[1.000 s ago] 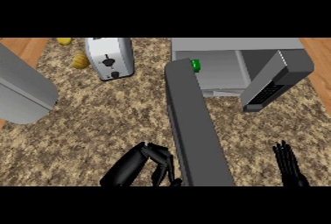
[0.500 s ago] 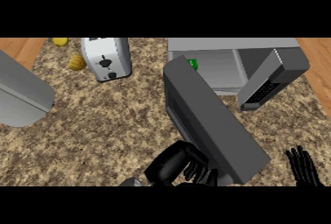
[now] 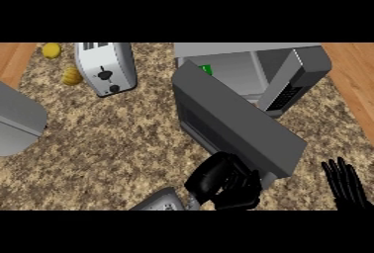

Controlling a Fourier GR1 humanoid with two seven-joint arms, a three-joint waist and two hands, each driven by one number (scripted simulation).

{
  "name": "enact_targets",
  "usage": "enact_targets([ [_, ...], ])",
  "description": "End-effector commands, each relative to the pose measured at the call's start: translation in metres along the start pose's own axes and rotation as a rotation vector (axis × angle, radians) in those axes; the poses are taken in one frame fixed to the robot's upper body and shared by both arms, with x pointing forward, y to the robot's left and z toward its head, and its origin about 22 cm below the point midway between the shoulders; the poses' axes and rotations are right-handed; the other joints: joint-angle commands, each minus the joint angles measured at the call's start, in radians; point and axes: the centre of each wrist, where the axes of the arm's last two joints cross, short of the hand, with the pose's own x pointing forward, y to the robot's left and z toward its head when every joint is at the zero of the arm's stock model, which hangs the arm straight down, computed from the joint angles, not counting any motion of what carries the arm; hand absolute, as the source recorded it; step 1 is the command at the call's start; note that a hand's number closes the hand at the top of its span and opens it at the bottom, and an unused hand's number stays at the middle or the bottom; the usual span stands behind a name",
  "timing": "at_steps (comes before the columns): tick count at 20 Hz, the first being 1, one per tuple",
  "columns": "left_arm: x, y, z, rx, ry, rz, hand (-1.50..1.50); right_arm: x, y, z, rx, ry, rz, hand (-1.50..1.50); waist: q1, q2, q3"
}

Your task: Pick up the milk, place it into the microwave and close the microwave

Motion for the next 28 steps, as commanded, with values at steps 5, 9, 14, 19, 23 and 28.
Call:
enact_targets([
  [5,-0.006,0.012,-0.020,0.159,-0.003,0.061,-1.50,0.025,0.013,-0.030,0.141,-0.115,-0.117,-1.50,-0.075,0.021,-0.001],
  [9,0.003,0.025,-0.031,0.232,-0.072,0.117,-1.50,0.034,0.015,-0.041,0.180,-0.120,-0.110,-1.50,-0.104,0.031,-0.002],
  [14,0.003,0.046,-0.045,0.400,-0.067,0.117,1.50,0.048,0.015,-0.044,0.217,-0.103,-0.133,-1.50,-0.129,0.036,-0.002],
  [19,0.017,0.067,-0.061,0.463,-0.097,0.154,1.50,0.060,0.020,-0.050,0.264,-0.110,-0.159,-1.50,-0.175,0.048,-0.003],
  [23,0.023,0.081,-0.069,0.501,-0.124,0.195,1.50,0.068,0.021,-0.054,0.296,-0.112,-0.182,-1.50,-0.196,0.061,-0.003],
  [28,0.021,0.094,-0.076,0.545,-0.138,0.208,1.50,0.074,0.025,-0.052,0.287,-0.112,-0.201,-1.50,-0.226,0.069,-0.001],
])
